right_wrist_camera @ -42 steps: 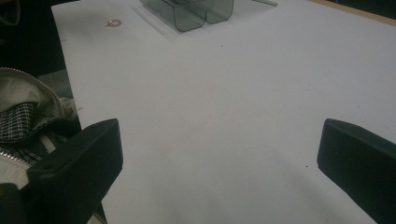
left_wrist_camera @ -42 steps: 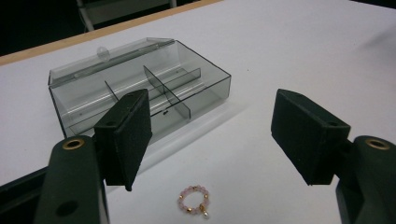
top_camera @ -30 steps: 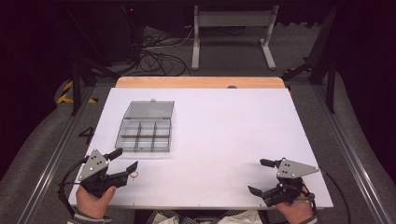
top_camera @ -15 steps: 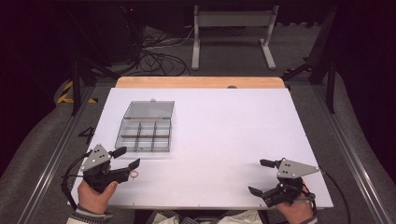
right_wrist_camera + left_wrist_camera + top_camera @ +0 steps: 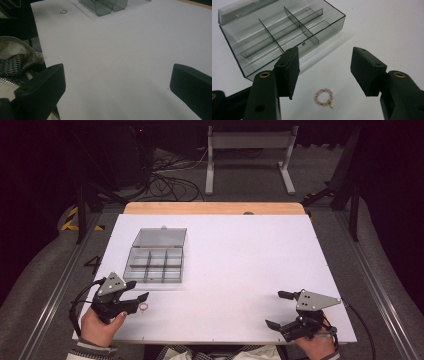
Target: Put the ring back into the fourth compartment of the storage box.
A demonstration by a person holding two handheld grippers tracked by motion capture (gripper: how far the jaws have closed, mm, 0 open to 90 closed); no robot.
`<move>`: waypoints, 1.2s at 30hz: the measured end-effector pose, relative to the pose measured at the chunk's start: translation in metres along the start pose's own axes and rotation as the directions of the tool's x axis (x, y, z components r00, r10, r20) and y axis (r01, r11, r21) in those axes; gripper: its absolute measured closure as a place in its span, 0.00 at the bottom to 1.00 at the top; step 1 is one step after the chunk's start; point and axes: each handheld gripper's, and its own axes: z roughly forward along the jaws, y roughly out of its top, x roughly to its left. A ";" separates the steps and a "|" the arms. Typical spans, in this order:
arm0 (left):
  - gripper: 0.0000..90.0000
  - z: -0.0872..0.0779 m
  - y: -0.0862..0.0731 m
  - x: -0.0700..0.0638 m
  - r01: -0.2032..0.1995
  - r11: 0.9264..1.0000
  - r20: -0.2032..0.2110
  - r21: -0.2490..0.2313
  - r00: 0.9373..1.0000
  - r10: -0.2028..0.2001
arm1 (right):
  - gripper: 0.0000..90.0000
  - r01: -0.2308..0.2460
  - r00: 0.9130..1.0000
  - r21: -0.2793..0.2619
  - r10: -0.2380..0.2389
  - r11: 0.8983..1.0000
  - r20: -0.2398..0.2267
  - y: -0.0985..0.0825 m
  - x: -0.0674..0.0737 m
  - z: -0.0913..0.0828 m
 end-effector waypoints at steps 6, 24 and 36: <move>0.47 0.002 0.000 0.005 0.028 0.999 0.025 0.044 0.999 -0.029 | 0.01 -0.002 1.000 0.002 0.002 1.000 -0.005 0.000 0.000 0.001; 0.55 0.015 -0.007 0.011 -0.060 0.983 0.008 0.174 0.998 0.060 | 0.01 -0.006 1.000 0.012 0.006 1.000 -0.019 -0.001 0.000 0.001; 0.60 0.026 -0.010 0.015 -0.063 0.962 0.011 0.266 0.998 0.062 | 0.02 -0.003 1.000 0.021 0.004 1.000 -0.023 -0.001 0.000 0.003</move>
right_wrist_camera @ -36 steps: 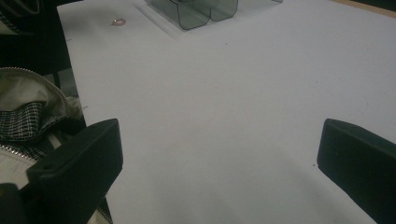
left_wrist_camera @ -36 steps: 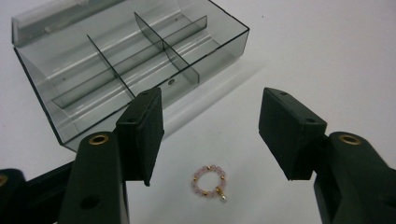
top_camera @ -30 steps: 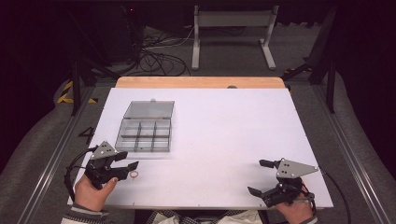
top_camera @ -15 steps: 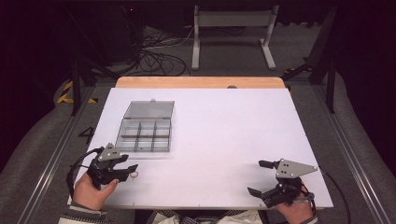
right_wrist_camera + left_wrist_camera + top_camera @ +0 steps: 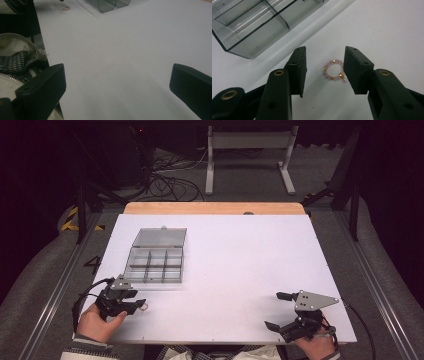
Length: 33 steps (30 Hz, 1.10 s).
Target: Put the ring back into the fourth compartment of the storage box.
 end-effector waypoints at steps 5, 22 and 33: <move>0.61 0.004 -0.001 0.002 0.003 0.999 -0.004 0.034 1.000 -0.003 | 0.02 -0.007 1.000 0.006 0.007 1.000 -0.002 -0.001 -0.001 0.000; 0.74 0.016 0.002 0.000 -0.021 0.995 0.030 0.097 0.999 0.018 | 0.02 -0.002 1.000 0.017 0.002 1.000 -0.012 -0.001 0.000 0.002; 0.82 0.021 0.005 -0.001 -0.011 0.993 0.025 0.114 1.000 0.008 | 0.02 -0.002 1.000 0.021 0.002 1.000 -0.013 -0.001 0.000 0.003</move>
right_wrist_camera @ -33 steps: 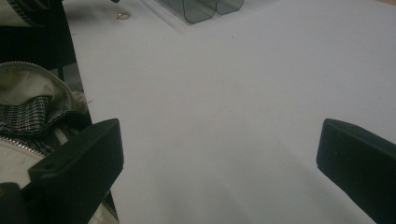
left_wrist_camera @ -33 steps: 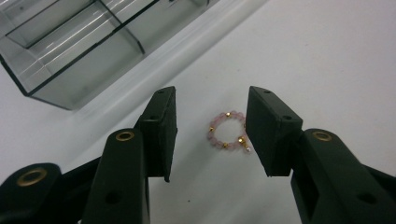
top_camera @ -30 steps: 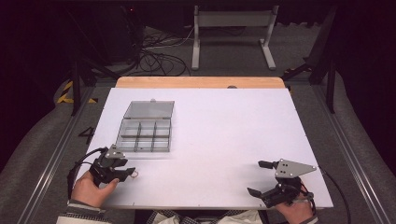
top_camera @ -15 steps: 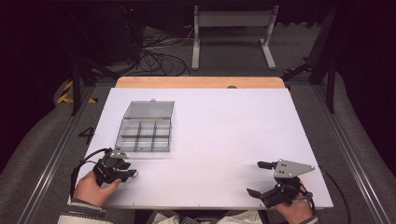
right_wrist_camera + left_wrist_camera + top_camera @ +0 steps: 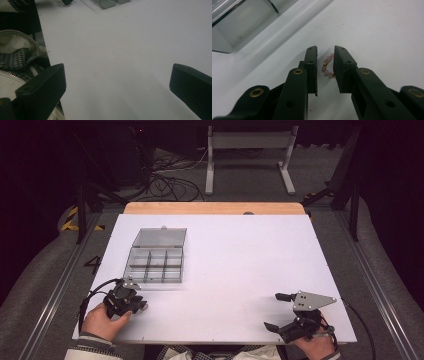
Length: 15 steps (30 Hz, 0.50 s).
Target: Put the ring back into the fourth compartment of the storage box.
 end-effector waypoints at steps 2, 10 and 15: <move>0.84 0.000 0.000 0.000 -0.002 1.000 0.000 -0.001 1.000 0.002 | 0.02 0.000 1.000 0.000 0.000 1.000 0.000 0.000 0.000 0.000; 0.91 0.001 0.000 -0.001 -0.005 1.000 0.005 -0.003 1.000 0.005 | 0.02 0.000 1.000 0.001 0.000 1.000 -0.003 0.000 0.000 0.000; 0.95 0.001 0.001 -0.001 -0.018 1.000 -0.005 0.000 1.000 0.018 | 0.02 -0.001 1.000 0.001 0.001 1.000 -0.006 0.000 0.000 0.000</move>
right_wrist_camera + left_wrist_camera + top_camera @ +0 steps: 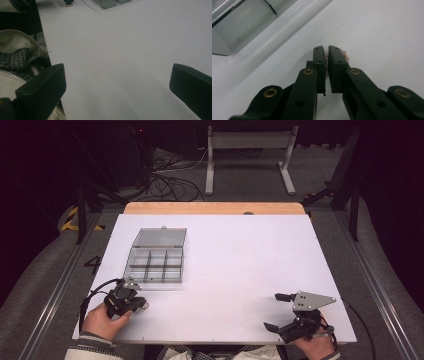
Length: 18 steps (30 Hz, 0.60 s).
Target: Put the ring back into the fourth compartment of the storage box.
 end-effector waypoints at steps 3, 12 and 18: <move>0.96 0.000 0.000 0.000 -0.010 1.000 -0.004 0.005 1.000 0.010 | 0.02 0.000 1.000 -0.001 0.000 1.000 0.000 0.000 0.000 0.000; 0.97 -0.001 0.001 -0.001 0.000 1.000 -0.003 0.004 1.000 0.000 | 0.02 0.001 1.000 0.000 -0.001 1.000 0.000 0.000 0.000 0.000; 0.98 -0.004 0.001 -0.001 -0.003 1.000 -0.018 -0.011 1.000 0.002 | 0.02 0.000 1.000 0.001 0.000 1.000 0.002 0.000 0.000 0.000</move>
